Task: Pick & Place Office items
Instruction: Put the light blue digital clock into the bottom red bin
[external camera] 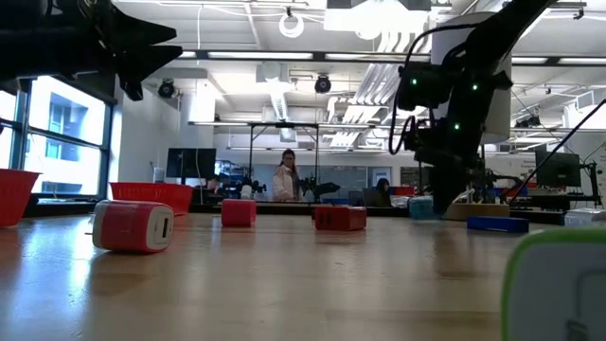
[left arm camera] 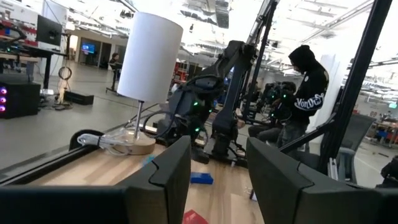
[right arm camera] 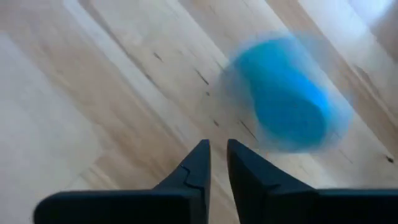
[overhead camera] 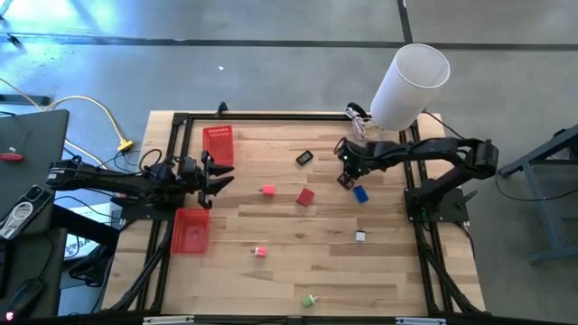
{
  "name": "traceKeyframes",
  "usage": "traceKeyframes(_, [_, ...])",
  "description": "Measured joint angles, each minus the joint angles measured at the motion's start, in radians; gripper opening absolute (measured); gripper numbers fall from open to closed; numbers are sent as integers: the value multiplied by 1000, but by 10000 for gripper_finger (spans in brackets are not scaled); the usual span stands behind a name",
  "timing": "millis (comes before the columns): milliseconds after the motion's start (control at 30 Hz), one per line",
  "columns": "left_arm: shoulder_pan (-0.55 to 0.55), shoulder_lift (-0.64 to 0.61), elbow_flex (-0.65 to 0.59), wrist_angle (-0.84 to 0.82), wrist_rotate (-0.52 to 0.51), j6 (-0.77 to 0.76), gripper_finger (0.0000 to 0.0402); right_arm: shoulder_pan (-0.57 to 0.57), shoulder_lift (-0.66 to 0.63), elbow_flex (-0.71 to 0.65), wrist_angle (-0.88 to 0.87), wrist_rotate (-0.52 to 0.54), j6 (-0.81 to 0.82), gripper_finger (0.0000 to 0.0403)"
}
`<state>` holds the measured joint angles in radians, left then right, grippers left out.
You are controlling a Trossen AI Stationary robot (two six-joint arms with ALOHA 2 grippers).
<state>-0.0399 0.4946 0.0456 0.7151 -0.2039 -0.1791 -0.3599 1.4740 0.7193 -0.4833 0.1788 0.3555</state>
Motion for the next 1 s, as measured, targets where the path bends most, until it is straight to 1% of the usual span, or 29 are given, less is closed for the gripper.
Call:
traceKeyframes(100, [0, 17, 0, 1, 0, 18, 150, 48, -40, 0, -5, 5, 28, 11])
traceKeyframes(167, [0, 31, 0, 8, 0, 19, 150, 81, -68, 0, -8, 2, 46, 3])
traceKeyframes(333, [0, 70, 0, 59, 0, 21, 150, 128, -136, 0, -32, 30, 67, 1])
traceKeyframes(467, [0, 98, 0, 87, 1, 22, 150, 129, -176, 0, -43, 58, 68, 1])
traceKeyframes(600, [0, 122, 0, 100, 1, 22, 150, 115, -188, 0, 48, 58, -23, 6])
traceKeyframes(700, [0, 134, 0, 104, 4, 22, 150, 93, -189, 0, 117, 58, -101, 27])
traceKeyframes(767, [-1, 139, 0, 103, 4, 13, 150, 71, -189, 0, 150, 58, -115, 53])
traceKeyframes(900, [-3, 144, 0, 101, 4, -2, 150, 15, -189, 0, 171, 58, -114, 123])
traceKeyframes(1000, [-3, 144, 0, 103, 4, -2, 150, -37, -189, 0, 174, 57, -74, 181])
